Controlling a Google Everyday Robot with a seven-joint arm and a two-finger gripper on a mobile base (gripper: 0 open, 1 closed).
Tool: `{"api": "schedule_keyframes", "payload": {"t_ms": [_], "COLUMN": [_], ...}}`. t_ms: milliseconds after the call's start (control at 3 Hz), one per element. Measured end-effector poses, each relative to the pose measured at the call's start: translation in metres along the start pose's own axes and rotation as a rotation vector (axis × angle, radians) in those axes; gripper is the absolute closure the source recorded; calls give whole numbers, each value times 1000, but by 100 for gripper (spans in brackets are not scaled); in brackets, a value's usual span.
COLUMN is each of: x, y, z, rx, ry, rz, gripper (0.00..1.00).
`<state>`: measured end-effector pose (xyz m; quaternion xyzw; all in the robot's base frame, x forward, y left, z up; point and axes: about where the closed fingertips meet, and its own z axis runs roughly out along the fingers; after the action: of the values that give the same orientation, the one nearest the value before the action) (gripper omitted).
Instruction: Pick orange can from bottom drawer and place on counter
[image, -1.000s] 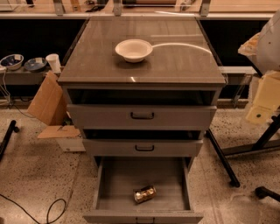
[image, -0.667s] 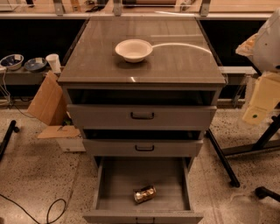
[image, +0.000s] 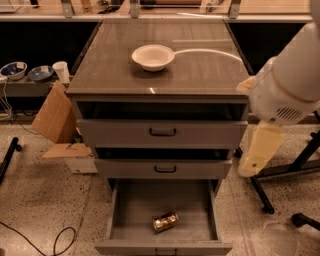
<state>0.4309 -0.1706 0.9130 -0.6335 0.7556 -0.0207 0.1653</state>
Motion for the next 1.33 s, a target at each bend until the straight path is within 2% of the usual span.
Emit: {"api": "schedule_keyframes", "payload": {"t_ms": [333,667,1000,1333], "x": [-7,-6,-11,-29], "y": [25,53,74,87], "z": [52,120,193,275], "rx": [-17,-53,-82,-78], "ry": [-15,-52,-89,-132], "rz": [-26,-34,-39,-36], "gripper": [0,0,0,0]}}
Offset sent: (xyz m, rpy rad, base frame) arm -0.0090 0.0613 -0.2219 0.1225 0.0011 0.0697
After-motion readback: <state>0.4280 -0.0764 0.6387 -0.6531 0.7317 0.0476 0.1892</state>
